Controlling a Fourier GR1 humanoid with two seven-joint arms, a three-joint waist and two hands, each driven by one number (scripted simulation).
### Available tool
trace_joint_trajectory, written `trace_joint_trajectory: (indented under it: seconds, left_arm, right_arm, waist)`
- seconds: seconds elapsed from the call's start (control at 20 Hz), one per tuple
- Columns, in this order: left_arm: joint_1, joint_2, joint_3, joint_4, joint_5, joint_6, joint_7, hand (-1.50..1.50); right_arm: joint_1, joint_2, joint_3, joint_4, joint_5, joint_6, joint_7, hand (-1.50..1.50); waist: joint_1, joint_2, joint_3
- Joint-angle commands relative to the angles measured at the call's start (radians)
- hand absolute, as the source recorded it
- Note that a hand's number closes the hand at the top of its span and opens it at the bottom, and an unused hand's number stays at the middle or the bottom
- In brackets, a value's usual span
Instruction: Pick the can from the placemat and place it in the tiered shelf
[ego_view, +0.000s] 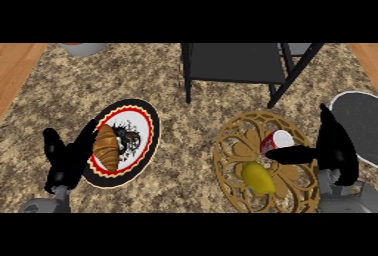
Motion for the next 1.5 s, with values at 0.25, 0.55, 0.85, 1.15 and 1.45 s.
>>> trace_joint_trajectory:
  seconds: [0.25,0.55,0.85,1.15,1.45]
  left_arm:
    - [0.034,0.010,0.015,-0.037,0.002,-0.008,0.019,0.00]
    - [0.008,0.012,0.030,-0.026,0.010,-0.029,0.034,0.00]
    - [-0.010,-0.003,0.043,0.016,-0.016,-0.014,0.023,0.00]
    - [-0.013,-0.022,0.054,0.016,-0.035,-0.019,0.026,0.00]
    - [0.024,-0.011,0.082,-0.068,-0.032,-0.048,0.081,0.00]
  right_arm:
    - [-0.052,0.158,-0.006,0.105,0.153,0.068,0.228,-1.50]
    - [-0.035,0.215,-0.058,0.175,0.235,0.060,0.172,-1.50]
    - [-0.073,0.272,-0.103,0.274,0.317,0.074,0.111,-1.50]
    - [-0.004,0.320,-0.165,0.315,0.348,-0.011,-0.048,-1.50]
    - [-0.101,0.344,-0.238,0.380,0.333,0.044,-0.108,-1.50]
  waist:
    - [-0.001,0.000,0.000]
    - [-0.007,0.002,0.000]
    - [-0.007,0.003,0.001]
    - [-0.010,0.003,0.001]
    - [-0.007,0.002,0.001]
